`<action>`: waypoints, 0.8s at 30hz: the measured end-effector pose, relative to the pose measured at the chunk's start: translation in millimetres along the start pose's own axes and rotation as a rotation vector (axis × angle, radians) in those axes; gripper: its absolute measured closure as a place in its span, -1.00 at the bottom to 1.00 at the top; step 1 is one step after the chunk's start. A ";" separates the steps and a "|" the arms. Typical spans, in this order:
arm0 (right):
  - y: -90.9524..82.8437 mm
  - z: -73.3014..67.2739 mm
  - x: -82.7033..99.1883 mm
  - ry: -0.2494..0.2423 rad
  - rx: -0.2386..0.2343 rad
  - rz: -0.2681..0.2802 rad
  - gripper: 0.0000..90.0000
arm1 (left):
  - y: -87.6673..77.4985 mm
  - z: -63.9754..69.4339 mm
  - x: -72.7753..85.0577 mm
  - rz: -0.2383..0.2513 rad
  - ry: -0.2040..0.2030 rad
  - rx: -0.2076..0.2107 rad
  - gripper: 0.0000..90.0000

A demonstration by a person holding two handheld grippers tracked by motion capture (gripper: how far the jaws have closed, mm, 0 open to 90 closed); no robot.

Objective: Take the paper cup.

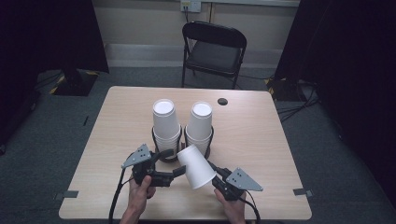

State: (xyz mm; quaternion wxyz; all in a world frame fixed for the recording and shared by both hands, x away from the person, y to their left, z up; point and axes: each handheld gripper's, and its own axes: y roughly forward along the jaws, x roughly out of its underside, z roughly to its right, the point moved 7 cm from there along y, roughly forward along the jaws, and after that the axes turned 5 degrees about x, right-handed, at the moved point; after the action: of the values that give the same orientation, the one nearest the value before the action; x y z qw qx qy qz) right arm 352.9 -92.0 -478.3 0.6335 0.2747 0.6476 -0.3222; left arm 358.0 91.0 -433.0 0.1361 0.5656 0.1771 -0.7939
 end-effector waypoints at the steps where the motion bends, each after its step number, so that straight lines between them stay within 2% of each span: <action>1: -0.3 0.1 1.9 0.008 -0.001 -0.035 0.91 | -3.8 -3.7 1.2 -0.007 0.018 -0.028 -0.66; 3: 0.2 0.7 3.3 0.005 -0.002 -0.064 0.91 | -7.8 -5.8 3.4 -0.014 0.050 -0.033 -0.66; 4: 0.4 0.9 3.7 0.008 -0.005 -0.083 0.91 | -9.3 -7.3 5.0 -0.024 0.064 -0.049 -0.66; 6: 0.5 0.9 3.6 0.005 -0.011 -0.093 0.91 | -10.5 -8.3 6.5 -0.031 0.074 -0.055 -0.66; 7: 0.4 0.3 3.7 0.004 -0.024 -0.122 0.91 | -12.0 -9.5 8.4 -0.034 0.084 -0.057 -0.66; 9: -0.2 -1.4 3.7 0.021 -0.057 -0.142 0.91 | -15.0 -12.1 11.8 -0.043 0.106 -0.077 -0.66; 11: 0.5 -1.5 4.6 0.018 -0.057 -0.173 0.91 | -16.1 -12.1 14.5 -0.054 0.136 -0.088 -0.66; 12: 0.5 -1.5 4.6 0.018 -0.057 -0.173 0.91 | -16.1 -12.1 14.5 -0.054 0.136 -0.088 -0.66; 13: 2.0 -1.4 5.6 0.011 -0.053 -0.205 0.91 | -16.7 -12.2 17.4 -0.074 0.158 -0.099 -0.66; 16: 3.9 -1.8 5.6 0.008 -0.066 -0.237 0.91 | -16.0 -13.0 20.5 -0.090 0.182 -0.113 -0.66; 17: 3.9 -1.7 5.4 0.005 -0.065 -0.246 0.91 | -15.3 -12.5 21.8 -0.096 0.203 -0.122 -0.66; 19: 3.5 -1.2 4.5 0.005 -0.074 -0.261 0.91 | -13.9 -10.9 24.4 -0.109 0.230 -0.119 -0.66; 24: 0.6 2.2 3.3 -0.004 -0.081 -0.305 0.91 | -10.0 -8.5 31.6 -0.137 0.256 -0.119 -0.65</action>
State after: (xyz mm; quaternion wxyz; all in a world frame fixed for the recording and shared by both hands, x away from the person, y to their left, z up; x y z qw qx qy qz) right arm 354.6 -93.4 -481.6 0.5892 0.1467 0.6929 -0.3888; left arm 350.8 103.3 -464.2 0.0913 0.6397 0.2779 -0.7108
